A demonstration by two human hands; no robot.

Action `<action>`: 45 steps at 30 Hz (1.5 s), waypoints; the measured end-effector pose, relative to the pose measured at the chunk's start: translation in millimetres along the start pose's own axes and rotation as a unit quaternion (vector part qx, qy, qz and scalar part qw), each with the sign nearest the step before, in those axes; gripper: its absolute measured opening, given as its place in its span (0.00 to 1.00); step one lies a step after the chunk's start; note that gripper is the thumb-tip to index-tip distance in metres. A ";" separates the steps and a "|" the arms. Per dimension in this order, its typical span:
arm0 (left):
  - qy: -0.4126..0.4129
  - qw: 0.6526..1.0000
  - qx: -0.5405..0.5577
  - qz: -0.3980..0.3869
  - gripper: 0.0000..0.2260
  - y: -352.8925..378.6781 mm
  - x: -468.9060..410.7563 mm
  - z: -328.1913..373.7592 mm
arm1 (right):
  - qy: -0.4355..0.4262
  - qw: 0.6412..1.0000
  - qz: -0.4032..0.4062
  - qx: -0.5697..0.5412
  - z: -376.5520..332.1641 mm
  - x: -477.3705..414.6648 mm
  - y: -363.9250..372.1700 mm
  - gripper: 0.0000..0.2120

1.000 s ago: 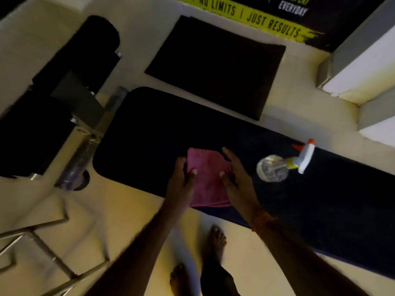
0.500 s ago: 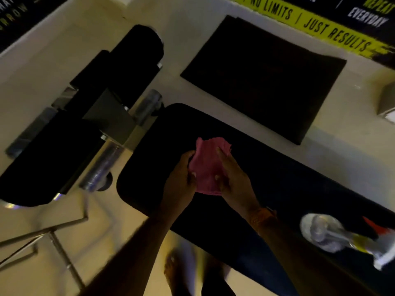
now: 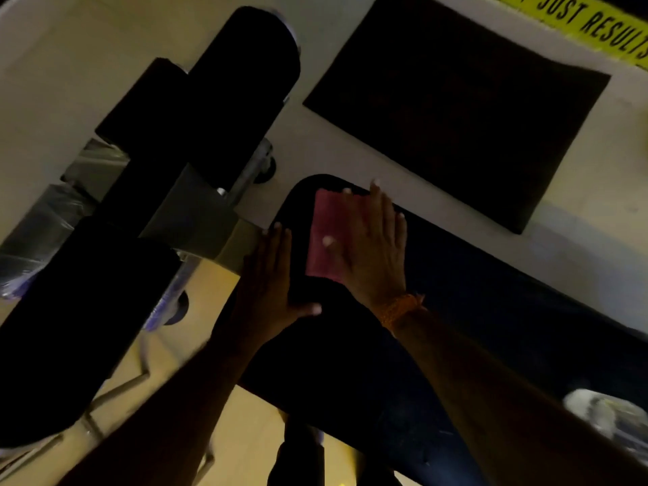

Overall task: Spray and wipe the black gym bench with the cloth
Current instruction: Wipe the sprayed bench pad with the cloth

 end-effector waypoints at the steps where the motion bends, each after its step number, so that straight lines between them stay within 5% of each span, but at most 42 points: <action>1: 0.008 1.000 -0.020 -0.018 0.64 4.3 0.2 -8.7 | -0.025 0.999 -0.029 0.036 -10.8 -5.4 14.1 0.40; 3: 0.013 0.999 -0.037 -0.018 0.64 10.0 -2.1 -19.0 | -0.040 0.991 -0.077 0.106 -19.8 -10.4 39.5 0.41; 10: 0.017 0.999 -0.049 0.012 0.64 16.4 -4.2 -19.9 | 0.003 0.989 -0.031 0.148 -27.9 -33.9 54.1 0.30; 14: 0.007 0.999 -0.045 0.002 0.63 15.4 -4.7 -16.8 | -0.207 0.960 -0.013 0.186 -25.5 -38.0 51.2 0.29; 18: -0.002 0.999 -0.041 0.003 0.64 15.5 -3.2 -17.9 | -0.050 0.987 -0.022 0.153 -31.1 -73.3 49.2 0.30; 23: -0.004 1.000 -0.029 0.007 0.64 14.9 -2.7 -17.5 | -0.278 0.938 -0.016 0.206 -24.7 -57.7 52.1 0.36; 27: -0.002 0.999 -0.034 0.013 0.65 16.0 -3.1 -18.9 | -0.113 0.979 -0.029 0.166 -30.9 -89.8 48.6 0.34; 32: -0.004 0.999 -0.041 0.013 0.65 16.0 -3.0 -19.5 | -0.322 0.927 -0.013 0.192 -25.6 -41.1 52.6 0.30; 37: 0.008 0.999 -0.035 0.024 0.65 16.4 -3.0 -21.2 | -0.180 0.966 -0.012 0.184 -20.6 -58.7 45.8 0.30; 43: 0.006 0.999 -0.035 0.022 0.65 13.5 -1.9 -18.2 | -0.245 0.948 -0.019 0.200 11.6 18.1 48.7 0.32; 45: 0.007 0.999 -0.037 0.019 0.66 14.8 -2.4 -18.6 | -0.120 0.970 -0.021 0.209 33.5 -4.1 40.8 0.31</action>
Point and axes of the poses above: each hand's wrist, its own x-axis away from the middle knuckle, its own y-axis out of the palm, z = x × y, the point moved 6 cm from there along -x, towards the middle knuckle, and after that the axes turned 15 degrees about x, right-handed, at the moved point
